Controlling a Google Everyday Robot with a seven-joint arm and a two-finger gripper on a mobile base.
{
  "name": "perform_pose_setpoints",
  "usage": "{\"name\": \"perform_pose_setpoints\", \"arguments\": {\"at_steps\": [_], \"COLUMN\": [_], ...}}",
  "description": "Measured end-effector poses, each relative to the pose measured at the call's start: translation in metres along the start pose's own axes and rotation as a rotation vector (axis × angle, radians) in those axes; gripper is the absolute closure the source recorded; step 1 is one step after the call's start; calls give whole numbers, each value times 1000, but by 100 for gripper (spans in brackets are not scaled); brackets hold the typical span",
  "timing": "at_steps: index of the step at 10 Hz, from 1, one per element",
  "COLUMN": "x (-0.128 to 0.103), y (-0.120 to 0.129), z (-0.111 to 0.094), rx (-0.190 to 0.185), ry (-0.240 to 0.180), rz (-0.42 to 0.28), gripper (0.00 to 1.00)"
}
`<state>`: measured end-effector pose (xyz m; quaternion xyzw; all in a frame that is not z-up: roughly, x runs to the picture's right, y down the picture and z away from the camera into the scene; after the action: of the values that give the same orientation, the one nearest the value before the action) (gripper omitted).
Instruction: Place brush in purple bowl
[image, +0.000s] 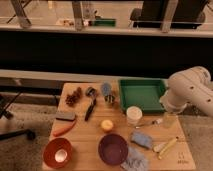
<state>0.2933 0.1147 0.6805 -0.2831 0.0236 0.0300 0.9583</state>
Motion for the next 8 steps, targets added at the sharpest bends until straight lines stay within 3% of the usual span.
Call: {"name": "perform_pose_setpoints", "arguments": {"at_steps": [2, 8], "x": [0, -18], "y": [0, -3], "z": [0, 3], "rx": [0, 22], "ry": [0, -49], "rz": [0, -90], "gripper": [20, 20]}}
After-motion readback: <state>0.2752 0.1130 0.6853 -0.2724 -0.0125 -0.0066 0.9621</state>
